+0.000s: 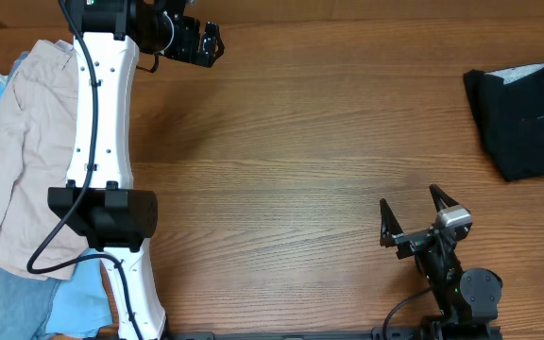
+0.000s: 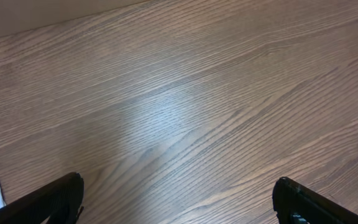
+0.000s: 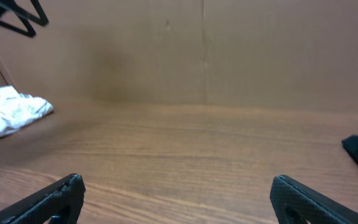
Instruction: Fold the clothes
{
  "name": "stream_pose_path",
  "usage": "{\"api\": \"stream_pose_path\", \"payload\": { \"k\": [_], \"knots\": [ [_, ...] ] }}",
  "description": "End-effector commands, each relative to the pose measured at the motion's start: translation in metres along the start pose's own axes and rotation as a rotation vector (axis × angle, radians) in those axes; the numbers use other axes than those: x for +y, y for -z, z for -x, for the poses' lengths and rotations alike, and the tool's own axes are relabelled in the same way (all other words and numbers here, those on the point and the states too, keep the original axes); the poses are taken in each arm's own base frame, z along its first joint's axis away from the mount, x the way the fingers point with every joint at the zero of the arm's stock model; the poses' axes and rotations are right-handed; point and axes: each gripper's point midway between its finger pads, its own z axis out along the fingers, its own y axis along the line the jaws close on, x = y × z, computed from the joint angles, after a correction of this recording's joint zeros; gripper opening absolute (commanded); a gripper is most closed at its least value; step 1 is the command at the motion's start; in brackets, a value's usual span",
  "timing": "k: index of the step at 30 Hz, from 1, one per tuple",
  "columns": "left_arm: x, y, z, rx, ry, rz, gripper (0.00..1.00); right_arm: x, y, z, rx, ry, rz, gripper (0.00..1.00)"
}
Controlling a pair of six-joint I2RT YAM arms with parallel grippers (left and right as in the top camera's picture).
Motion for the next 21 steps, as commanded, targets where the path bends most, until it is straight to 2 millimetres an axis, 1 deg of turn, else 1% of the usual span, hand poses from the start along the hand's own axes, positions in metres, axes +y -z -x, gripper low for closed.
{"api": "stream_pose_path", "payload": {
  "k": [1, 21],
  "knots": [
    [-0.0050, 0.0083, 0.0052, -0.023, -0.008, 0.003, 1.00, -0.0047, 0.0004, 0.0000, -0.012, -0.009, -0.024, 1.00],
    [-0.0051, 0.0083, 0.0044, -0.020, -0.007, 0.003, 1.00, -0.0047, 0.0004, 0.0000, -0.012, -0.009, -0.024, 1.00]
  ]
}}
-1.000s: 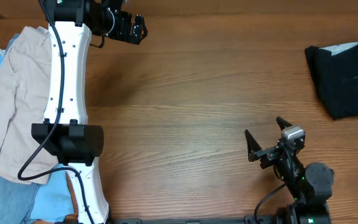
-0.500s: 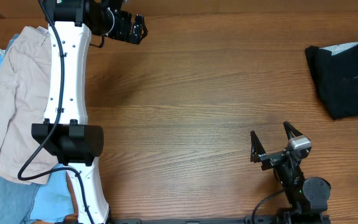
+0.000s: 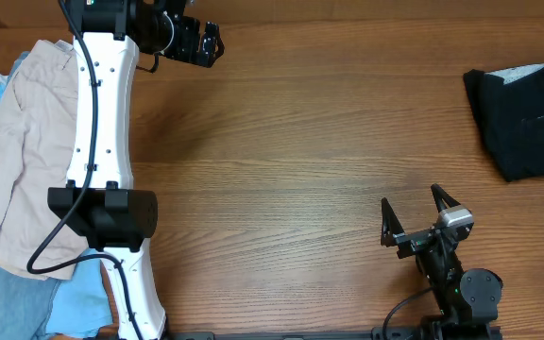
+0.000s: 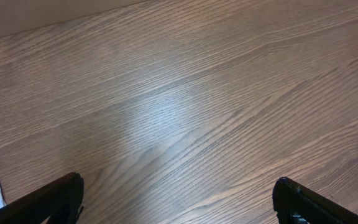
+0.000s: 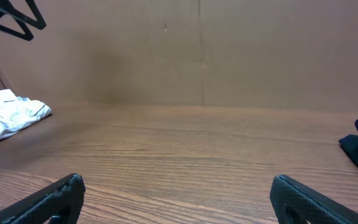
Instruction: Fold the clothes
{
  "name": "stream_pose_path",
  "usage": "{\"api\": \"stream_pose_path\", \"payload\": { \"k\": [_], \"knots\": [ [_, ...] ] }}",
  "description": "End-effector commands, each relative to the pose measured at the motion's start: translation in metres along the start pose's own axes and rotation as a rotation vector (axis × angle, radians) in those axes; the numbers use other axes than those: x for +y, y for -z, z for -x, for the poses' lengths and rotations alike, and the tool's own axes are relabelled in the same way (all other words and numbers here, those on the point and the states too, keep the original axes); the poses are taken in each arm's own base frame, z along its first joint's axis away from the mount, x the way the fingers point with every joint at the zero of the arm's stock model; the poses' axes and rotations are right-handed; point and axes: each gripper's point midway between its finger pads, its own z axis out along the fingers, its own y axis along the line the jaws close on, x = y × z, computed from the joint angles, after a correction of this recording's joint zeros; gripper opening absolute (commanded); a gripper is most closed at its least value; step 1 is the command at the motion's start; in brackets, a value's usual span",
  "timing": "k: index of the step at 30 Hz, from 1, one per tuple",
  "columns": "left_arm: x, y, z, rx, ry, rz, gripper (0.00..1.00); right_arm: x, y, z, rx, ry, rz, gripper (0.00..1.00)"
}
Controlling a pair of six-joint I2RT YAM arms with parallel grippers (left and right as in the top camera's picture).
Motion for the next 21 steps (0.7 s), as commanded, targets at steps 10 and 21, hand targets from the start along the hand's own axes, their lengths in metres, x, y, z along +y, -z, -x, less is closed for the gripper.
{"api": "stream_pose_path", "payload": {
  "k": [10, 21],
  "knots": [
    [-0.043, 0.087, 0.084, -0.415, -0.302, 0.078, 1.00, -0.003, 0.000, -0.001, -0.008, -0.002, -0.013, 1.00],
    [-0.037, 0.103, -0.063, -0.512, -0.292, 0.195, 1.00, -0.003, 0.000, -0.001, -0.008, -0.002, -0.013, 1.00]
  ]
}}
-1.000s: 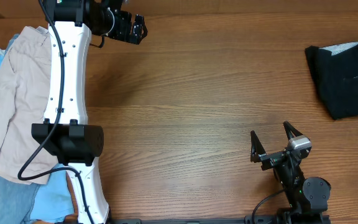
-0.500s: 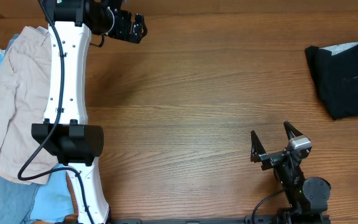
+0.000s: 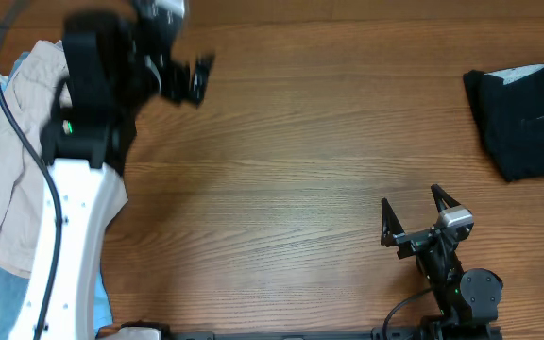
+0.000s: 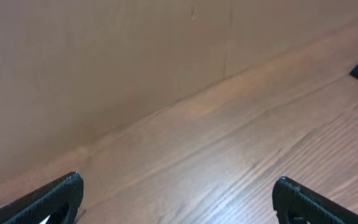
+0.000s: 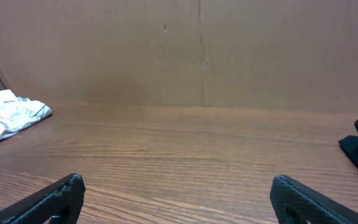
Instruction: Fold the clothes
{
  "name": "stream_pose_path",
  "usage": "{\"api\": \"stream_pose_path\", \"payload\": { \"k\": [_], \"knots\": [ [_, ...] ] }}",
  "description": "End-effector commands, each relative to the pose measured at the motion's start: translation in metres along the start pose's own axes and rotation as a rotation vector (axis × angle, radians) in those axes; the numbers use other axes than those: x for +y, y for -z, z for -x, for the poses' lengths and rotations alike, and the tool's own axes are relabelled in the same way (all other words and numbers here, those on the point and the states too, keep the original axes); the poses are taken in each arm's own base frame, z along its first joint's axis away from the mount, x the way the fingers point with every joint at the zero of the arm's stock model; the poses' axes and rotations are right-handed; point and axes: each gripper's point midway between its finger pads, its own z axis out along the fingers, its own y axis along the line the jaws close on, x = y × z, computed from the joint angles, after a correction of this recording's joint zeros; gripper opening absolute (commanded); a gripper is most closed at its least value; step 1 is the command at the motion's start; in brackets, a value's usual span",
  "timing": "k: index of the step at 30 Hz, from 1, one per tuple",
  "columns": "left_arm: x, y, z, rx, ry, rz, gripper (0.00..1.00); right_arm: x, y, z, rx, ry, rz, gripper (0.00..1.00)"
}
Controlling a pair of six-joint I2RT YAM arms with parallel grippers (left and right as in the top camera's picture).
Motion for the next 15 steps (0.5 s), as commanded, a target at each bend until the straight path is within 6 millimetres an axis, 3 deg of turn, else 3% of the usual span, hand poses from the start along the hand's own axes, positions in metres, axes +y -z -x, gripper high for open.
{"api": "stream_pose_path", "payload": {
  "k": [1, 5, 9, 12, 15],
  "knots": [
    [-0.014, 0.028, -0.049, -0.002, -0.022, 0.033, 1.00, -0.003, 0.000, -0.001, -0.005, -0.003, -0.013, 1.00],
    [-0.035, 0.061, -0.117, -0.083, -0.043, 0.092, 1.00, -0.003, 0.000, -0.001, -0.005, -0.003, -0.013, 1.00],
    [-0.052, 0.085, -0.167, -0.217, -0.072, 0.144, 1.00, -0.003, 0.000, -0.001, -0.005, -0.003, -0.013, 1.00],
    [-0.050, 0.095, -0.187, -0.276, -0.023, 0.206, 1.00, -0.003, 0.000, -0.001, -0.005, -0.003, -0.013, 1.00],
    [-0.051, 0.101, -0.193, -0.341, -0.036, 0.238, 1.00, -0.003, 0.000, -0.002, -0.005, -0.003, -0.013, 1.00]
  ]
}}
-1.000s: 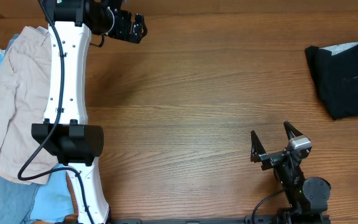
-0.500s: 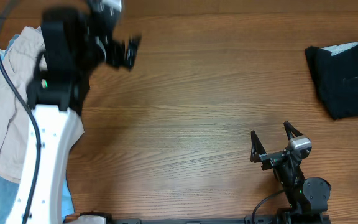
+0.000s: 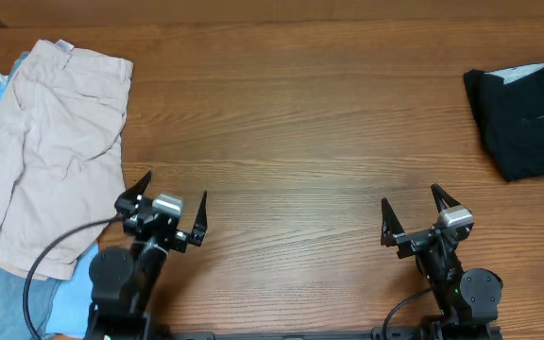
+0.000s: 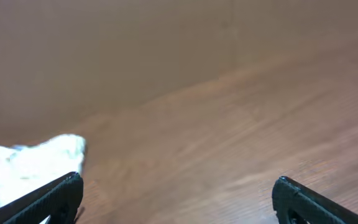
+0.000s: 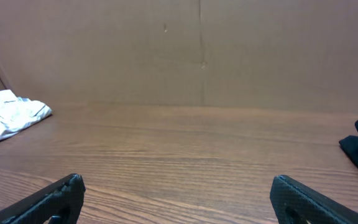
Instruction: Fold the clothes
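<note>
A pile of clothes lies at the table's left edge: beige shorts [image 3: 50, 151] spread on top, with blue garments [image 3: 8, 293] beneath them. A dark folded garment [image 3: 527, 113] rests at the far right. My left gripper [image 3: 175, 186] stands open near the front edge, just right of the pile, holding nothing. Its wrist view shows a pale bit of cloth [image 4: 30, 158] beyond its left finger [image 4: 58, 196]. My right gripper [image 3: 409, 195] is open and empty at the front right. It faces the back wall, with the dark garment at the right edge of its view.
A brown cardboard wall [image 5: 197, 50] closes off the back of the wooden table [image 3: 300, 142]. The pale cloth pile [image 5: 11, 112] shows far left in the right wrist view.
My left arm was stretched out and blurred at the table's far left. It now sits folded at the front edge with its gripper open, and the beige shorts are uncovered. The right arm is unchanged.
At first my left arm reached over the clothes pile with its open gripper near the far edge. It held there, looking down at bare wood. It then showed blurred and tilted toward the wall, and now rests at the front. The right gripper stayed open and still throughout.
</note>
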{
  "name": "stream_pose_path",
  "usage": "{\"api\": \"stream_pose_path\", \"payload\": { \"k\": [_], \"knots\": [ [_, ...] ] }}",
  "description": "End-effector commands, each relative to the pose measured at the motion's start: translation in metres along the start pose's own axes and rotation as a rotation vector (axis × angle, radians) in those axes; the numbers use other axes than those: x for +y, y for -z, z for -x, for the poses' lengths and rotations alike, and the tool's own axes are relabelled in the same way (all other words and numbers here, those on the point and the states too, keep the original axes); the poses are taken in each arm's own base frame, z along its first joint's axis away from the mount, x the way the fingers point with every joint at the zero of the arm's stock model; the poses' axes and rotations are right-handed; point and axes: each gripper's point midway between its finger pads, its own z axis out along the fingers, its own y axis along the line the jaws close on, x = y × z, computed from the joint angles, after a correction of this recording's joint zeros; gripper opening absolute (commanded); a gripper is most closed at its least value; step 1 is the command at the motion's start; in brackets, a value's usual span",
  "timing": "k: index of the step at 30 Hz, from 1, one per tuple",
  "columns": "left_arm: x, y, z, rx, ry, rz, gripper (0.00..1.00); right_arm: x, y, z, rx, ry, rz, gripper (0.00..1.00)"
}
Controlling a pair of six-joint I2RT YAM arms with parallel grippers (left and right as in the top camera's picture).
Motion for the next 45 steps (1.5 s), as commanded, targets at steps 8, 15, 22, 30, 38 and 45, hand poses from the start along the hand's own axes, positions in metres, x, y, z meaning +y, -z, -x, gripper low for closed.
{"api": "stream_pose_path", "payload": {
  "k": [8, 15, 22, 30, 38, 45],
  "knots": [
    [0.023, 0.021, 0.004, -0.276, 0.027, 0.169, 1.00, -0.003, 0.000, -0.001, -0.005, -0.003, -0.013, 1.00],
    [0.027, 0.023, -0.014, -0.210, 0.042, 0.195, 1.00, -0.003, 0.000, -0.001, -0.006, -0.003, -0.013, 1.00],
    [0.019, 0.016, -0.054, -0.054, 0.135, 0.162, 1.00, -0.003, 0.000, -0.001, -0.005, -0.003, -0.013, 1.00],
    [0.019, 0.016, -0.053, -0.054, 0.135, 0.162, 1.00, -0.003, 0.000, -0.001, -0.006, -0.003, -0.013, 1.00],
    [0.019, 0.016, -0.054, -0.054, 0.135, 0.162, 1.00, -0.003, 0.000, -0.001, -0.006, -0.003, -0.013, 1.00],
    [0.019, 0.016, -0.054, -0.054, 0.135, 0.162, 1.00, -0.003, 0.000, -0.001, -0.006, -0.003, -0.013, 1.00]
  ]
}}
